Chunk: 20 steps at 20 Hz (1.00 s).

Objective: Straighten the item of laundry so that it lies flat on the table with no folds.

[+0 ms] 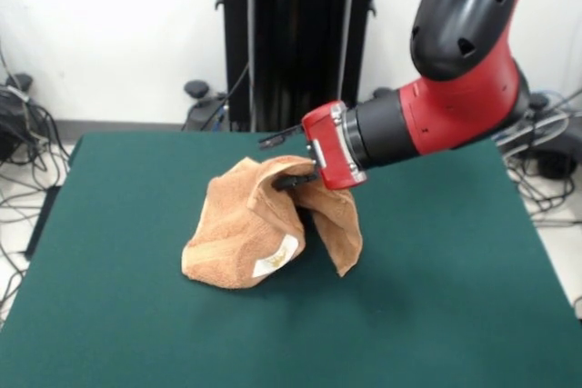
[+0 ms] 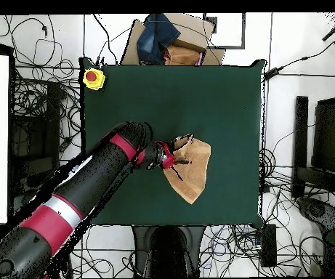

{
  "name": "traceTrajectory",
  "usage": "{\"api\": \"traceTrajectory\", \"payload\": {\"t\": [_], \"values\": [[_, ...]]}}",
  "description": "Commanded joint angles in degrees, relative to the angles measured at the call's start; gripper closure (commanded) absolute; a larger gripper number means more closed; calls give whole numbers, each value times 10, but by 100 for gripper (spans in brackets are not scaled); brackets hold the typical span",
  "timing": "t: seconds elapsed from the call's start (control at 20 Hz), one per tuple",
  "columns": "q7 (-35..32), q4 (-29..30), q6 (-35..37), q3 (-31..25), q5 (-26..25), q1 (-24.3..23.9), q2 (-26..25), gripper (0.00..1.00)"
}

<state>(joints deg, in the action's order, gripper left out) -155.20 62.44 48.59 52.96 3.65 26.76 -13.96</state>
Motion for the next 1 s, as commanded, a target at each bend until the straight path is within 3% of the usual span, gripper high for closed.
{"api": "traceTrajectory", "payload": {"t": [0.05, 0.4, 0.55, 0.75, 0.9, 1.0], "values": [[-175, 12, 21, -23, 39, 7, -20, 0], [-211, -6, -24, -21, 66, 2, -17, 0], [-215, -53, 21, -17, 96, -5, -4, 0], [-212, -55, 29, -15, 111, -8, 4, 0], [-200, -32, 17, -26, 123, -4, 29, 0], [-153, 18, 17, -67, 140, 4, 107, 0]]}}
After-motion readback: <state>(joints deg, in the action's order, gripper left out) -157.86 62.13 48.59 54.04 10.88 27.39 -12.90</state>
